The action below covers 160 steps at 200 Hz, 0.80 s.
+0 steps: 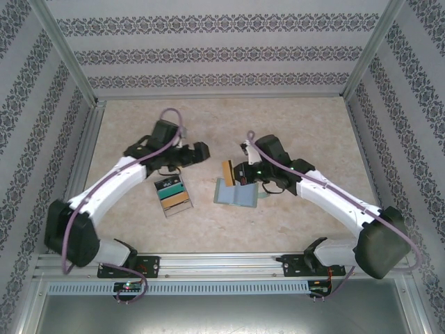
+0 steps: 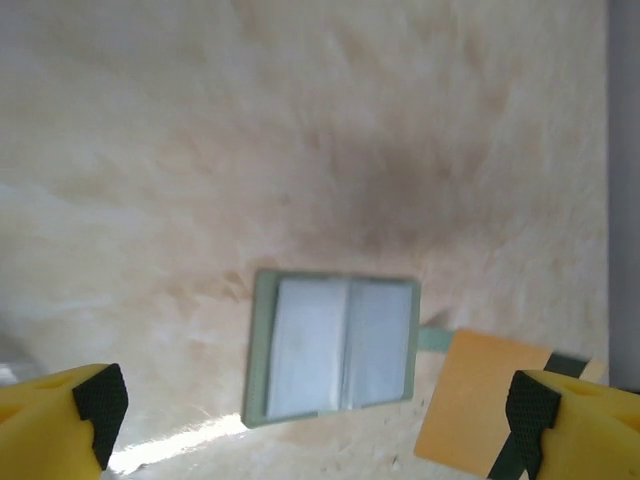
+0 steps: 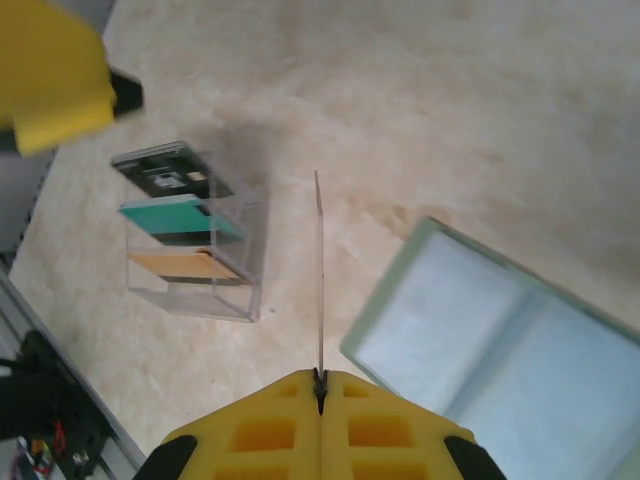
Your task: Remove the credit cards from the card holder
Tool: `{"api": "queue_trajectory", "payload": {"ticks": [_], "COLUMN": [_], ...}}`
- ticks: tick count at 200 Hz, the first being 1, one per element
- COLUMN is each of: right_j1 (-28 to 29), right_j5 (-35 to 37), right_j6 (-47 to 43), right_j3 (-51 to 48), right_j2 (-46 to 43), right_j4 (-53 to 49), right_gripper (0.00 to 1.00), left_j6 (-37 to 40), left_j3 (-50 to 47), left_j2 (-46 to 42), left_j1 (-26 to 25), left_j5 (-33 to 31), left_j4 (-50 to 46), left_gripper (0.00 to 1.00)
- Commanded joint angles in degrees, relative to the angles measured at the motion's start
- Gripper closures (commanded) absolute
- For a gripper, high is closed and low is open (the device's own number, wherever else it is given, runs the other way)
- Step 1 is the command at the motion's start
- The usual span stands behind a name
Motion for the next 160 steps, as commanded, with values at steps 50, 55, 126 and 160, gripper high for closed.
{"api": "queue_trajectory", "payload": {"ticks": [50,55,126,160], "right_j1": [15.2,16.0,25.5,29.0], "right_j5": [14.9,15.3,24.4,29.9], "right_j6": [-33.3,-35.0,-57.5,-64.0], "right_j3": [13.7,14.9,27.8,29.8], "right_j2": [12.1,13.3,26.7,30.9], "right_j4": [-5.6,-6.2,-12.9,-12.4], "right_gripper": [1.00,1.00,1.00,1.00], "left_j6": [-2.5,-2.4,-0.4,0.1], "left_j3": [-2.3,-2.2,-2.5,-1.9], "left_j2": [-19.5,-20.3,-25.3,-25.7], "left_j1": [15.4,16.4,23.4,23.7], "left_j5": [-14.5,-15.0,-15.8,-16.5], "left_j4": [-19.9,-21.0,-27.0,-27.9], "left_gripper": [0.01,0.01,0.01,0.01]}}
